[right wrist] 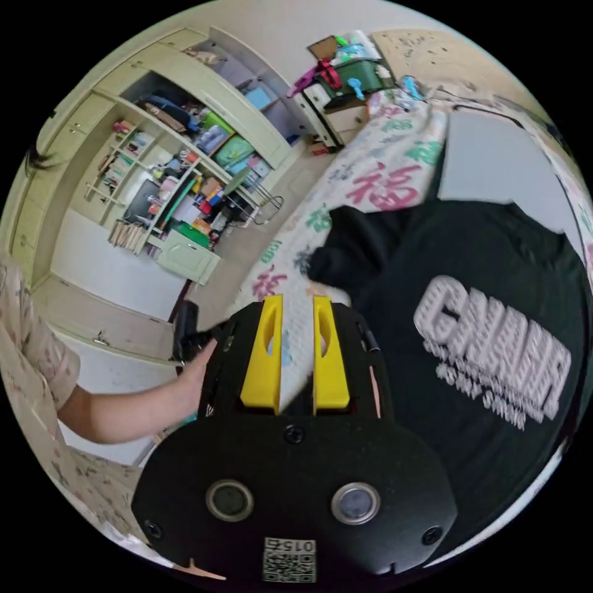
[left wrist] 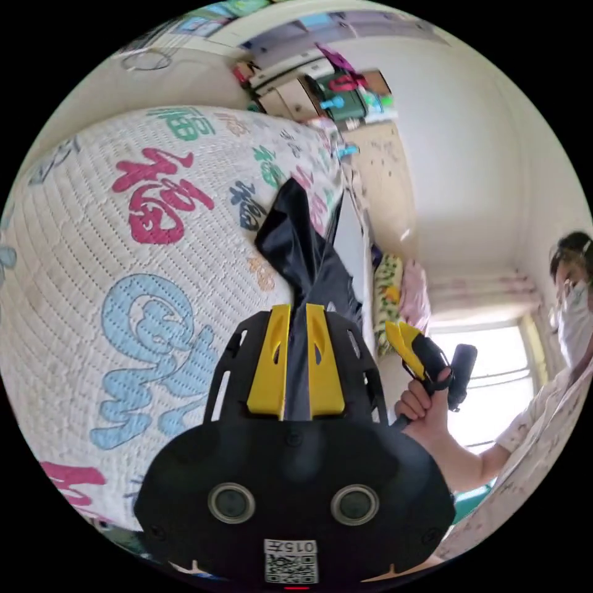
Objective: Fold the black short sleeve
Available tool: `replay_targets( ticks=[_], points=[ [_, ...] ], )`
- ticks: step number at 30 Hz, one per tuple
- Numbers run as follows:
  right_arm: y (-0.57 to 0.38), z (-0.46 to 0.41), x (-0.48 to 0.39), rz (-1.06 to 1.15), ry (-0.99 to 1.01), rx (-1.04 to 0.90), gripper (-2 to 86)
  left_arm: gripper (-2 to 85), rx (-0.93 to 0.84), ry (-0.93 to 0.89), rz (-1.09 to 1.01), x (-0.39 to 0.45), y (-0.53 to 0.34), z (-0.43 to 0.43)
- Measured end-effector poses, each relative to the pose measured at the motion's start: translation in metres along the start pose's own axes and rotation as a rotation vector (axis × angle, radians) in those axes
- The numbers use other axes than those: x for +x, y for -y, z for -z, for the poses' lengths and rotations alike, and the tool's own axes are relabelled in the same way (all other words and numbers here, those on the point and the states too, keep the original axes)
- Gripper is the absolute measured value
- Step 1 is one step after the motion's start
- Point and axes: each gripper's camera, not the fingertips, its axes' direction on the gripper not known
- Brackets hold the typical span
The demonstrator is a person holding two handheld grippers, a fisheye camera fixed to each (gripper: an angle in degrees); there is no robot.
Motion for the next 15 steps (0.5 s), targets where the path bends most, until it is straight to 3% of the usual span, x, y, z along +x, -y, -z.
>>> replay_targets(
  ticks=[5,10,15],
  points=[
    [-0.101,0.140,0.092,-0.372,-0.066,-0.205,8.0,9.3,-0.381,0.310,-0.289,0.034,-0.102,-0.056],
    [-0.187,0.276,0.199,-0.688,-0.336,-0.280,9.0,10.1,-0.518,0.447,-0.296,0.006,-0.216,-0.099],
    [-0.248,0.377,0.272,-0.955,-0.389,-0.273,9.9,10.7,-0.597,0.548,-0.246,-0.039,-0.315,-0.142]
  ],
)
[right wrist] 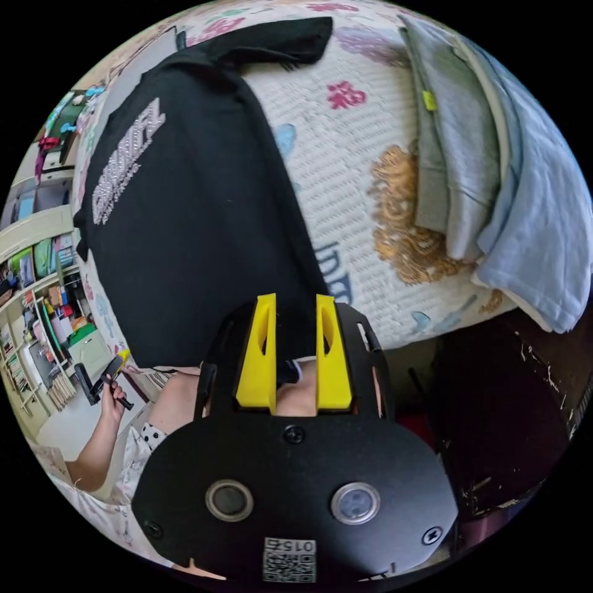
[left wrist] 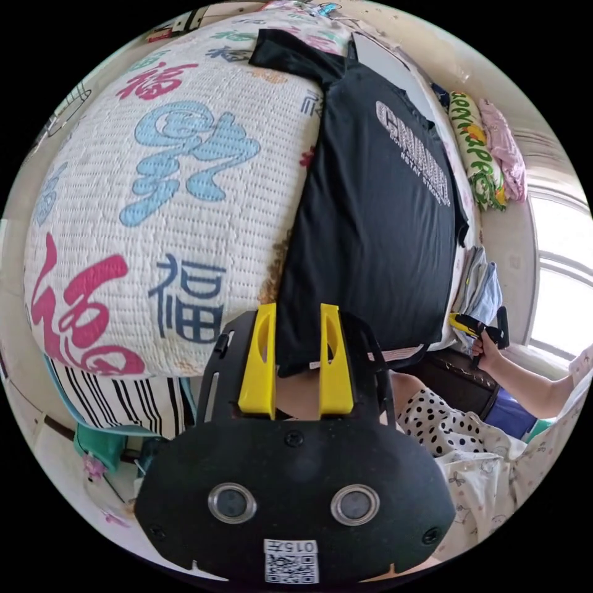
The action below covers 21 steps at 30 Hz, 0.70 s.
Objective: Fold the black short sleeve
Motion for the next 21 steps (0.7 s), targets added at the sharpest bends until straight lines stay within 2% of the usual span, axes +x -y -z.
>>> replay_targets(
  ticks=[2,6,13,18,21],
  points=[
    [0.012,0.013,0.021,-0.001,-0.039,-0.057,10.4,10.1,0.002,0.040,0.044,-0.002,-0.019,-0.043],
    [0.034,0.035,0.024,0.039,0.006,-0.099,10.0,8.8,0.022,0.110,0.029,-0.008,-0.037,-0.097],
    [0.062,0.117,0.019,0.096,0.065,-0.093,1.3,0.4,-0.038,0.072,0.014,-0.057,-0.067,-0.181],
    [0.082,0.173,-0.004,0.167,-0.045,-0.090,0.3,-0.4,-0.059,0.149,-0.006,-0.097,-0.093,-0.229],
    [0.094,0.183,-0.037,0.263,-0.192,-0.108,0.2,-0.6,-0.102,0.299,-0.027,-0.122,-0.110,-0.284]
  ],
)
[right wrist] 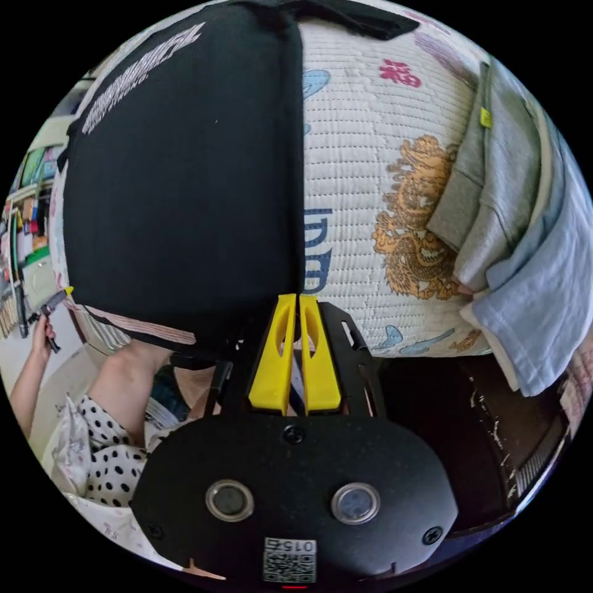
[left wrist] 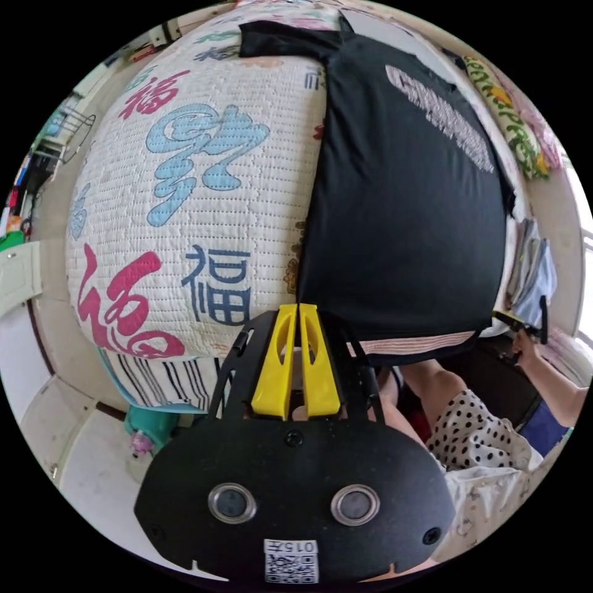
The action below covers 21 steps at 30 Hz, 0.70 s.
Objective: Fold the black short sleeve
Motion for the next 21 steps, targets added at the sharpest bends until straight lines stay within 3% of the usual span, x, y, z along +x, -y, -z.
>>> replay_targets(
  ticks=[2,6,12,15,21],
  points=[
    [0.013,0.014,-0.021,0.038,-0.133,-0.010,0.2,-0.6,-0.021,0.109,-0.017,0.003,-0.007,-0.056],
    [0.014,0.043,-0.028,-0.033,-0.199,0.054,0.4,-0.4,0.031,0.231,0.024,-0.010,-0.035,-0.123],
    [0.031,0.099,0.016,-0.019,-0.023,0.019,2.2,-0.4,-0.028,0.060,0.115,-0.107,-0.068,-0.214],
    [0.038,0.130,0.052,-0.135,0.081,-0.034,5.7,-0.5,-0.046,-0.038,0.179,-0.167,-0.090,-0.241],
    [0.006,0.177,0.128,-0.353,0.176,-0.019,8.0,-0.4,0.033,0.041,0.330,-0.246,-0.147,-0.265]
  ],
)
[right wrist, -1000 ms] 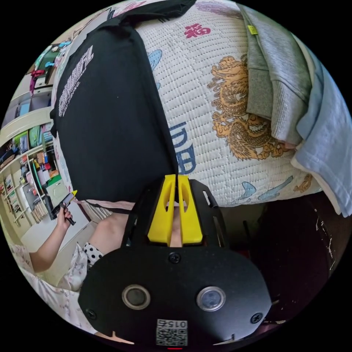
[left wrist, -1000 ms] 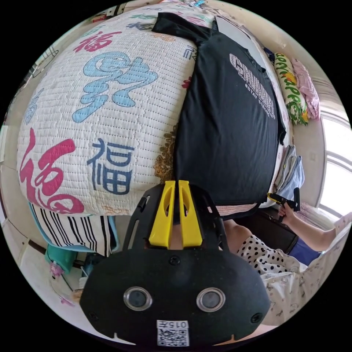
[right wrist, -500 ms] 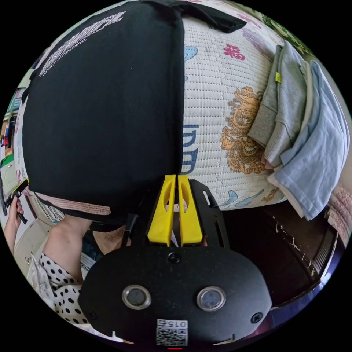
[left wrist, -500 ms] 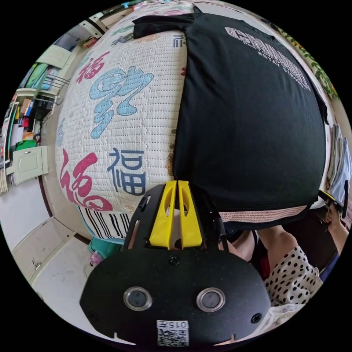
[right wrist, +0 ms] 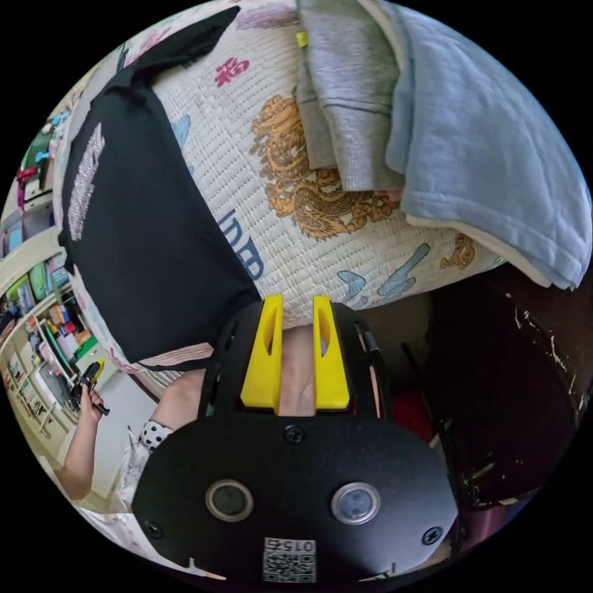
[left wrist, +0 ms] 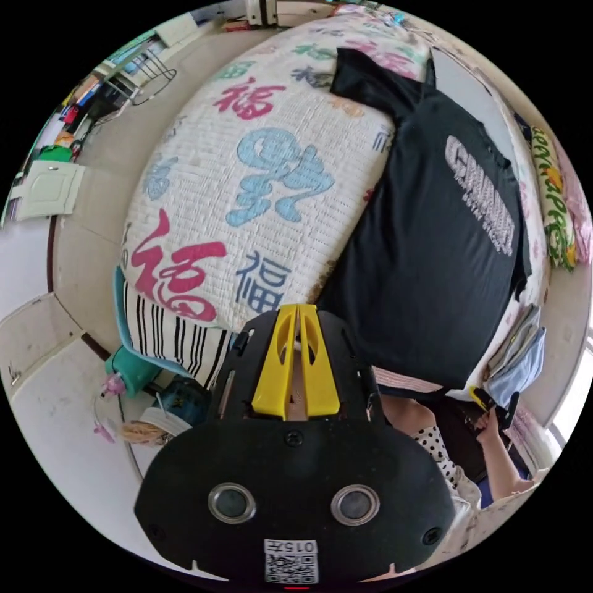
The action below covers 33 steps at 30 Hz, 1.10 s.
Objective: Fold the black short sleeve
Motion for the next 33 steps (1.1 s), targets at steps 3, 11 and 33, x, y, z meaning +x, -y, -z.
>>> replay_targets(
  ticks=[3,11,33],
  points=[
    [-0.005,0.042,0.024,0.000,0.152,0.111,8.7,0.4,0.118,-0.011,-0.139,0.026,-0.001,-0.004],
    [0.073,0.161,0.026,0.087,0.398,0.449,8.9,6.0,0.339,-0.239,-0.799,0.307,0.023,-0.119],
    [0.217,0.188,0.072,0.116,0.614,0.401,9.0,5.7,-0.015,-0.084,-0.891,0.424,0.010,-0.493]
  ],
)
